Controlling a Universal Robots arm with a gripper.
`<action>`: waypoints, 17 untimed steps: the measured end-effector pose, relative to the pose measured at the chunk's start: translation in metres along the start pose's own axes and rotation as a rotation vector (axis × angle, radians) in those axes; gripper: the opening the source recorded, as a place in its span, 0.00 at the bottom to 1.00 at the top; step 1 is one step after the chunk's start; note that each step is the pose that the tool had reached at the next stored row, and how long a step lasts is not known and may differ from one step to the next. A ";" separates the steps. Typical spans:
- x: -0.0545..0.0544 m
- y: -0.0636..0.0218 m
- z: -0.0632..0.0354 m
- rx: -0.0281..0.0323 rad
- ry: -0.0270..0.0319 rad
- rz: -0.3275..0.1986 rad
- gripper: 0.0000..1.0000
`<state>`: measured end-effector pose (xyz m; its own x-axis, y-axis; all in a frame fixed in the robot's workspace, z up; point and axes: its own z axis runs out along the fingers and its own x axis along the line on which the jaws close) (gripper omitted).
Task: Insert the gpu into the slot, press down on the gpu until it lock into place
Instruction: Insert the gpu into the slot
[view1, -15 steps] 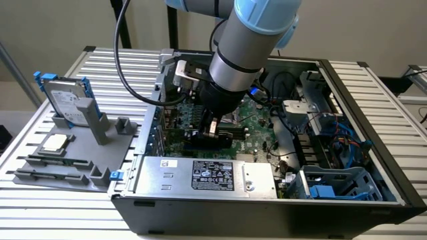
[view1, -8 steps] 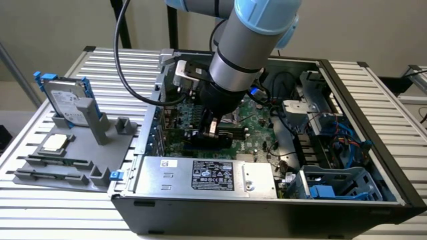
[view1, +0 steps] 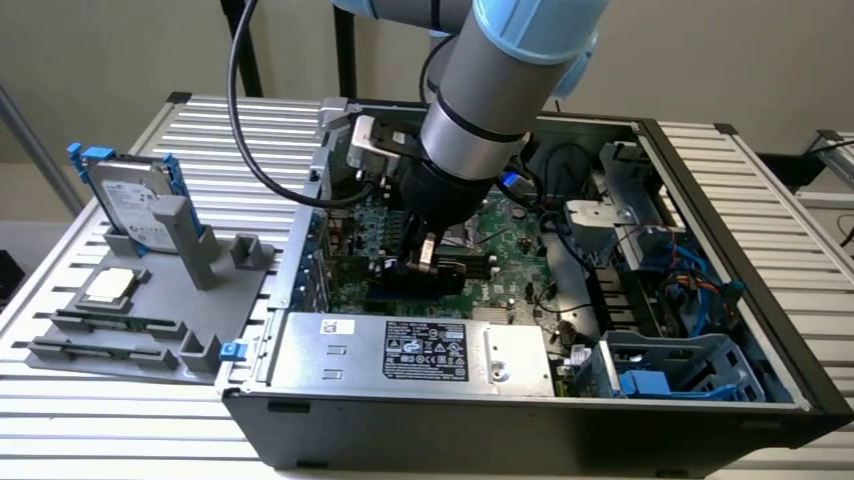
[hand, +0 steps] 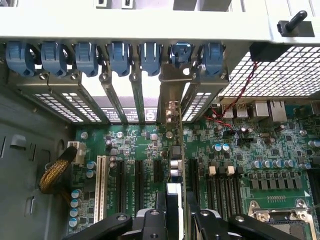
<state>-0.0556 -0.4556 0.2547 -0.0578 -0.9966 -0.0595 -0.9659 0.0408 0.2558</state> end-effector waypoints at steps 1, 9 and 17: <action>0.000 -0.0002 -0.0001 -0.0015 -0.0001 0.000 0.26; 0.000 -0.0039 -0.0013 -0.0190 0.0010 0.002 0.26; 0.000 -0.0060 0.0001 -0.0254 0.0015 0.000 0.26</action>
<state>-0.0498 -0.4556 0.2531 -0.0576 -0.9967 -0.0580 -0.9591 0.0391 0.2803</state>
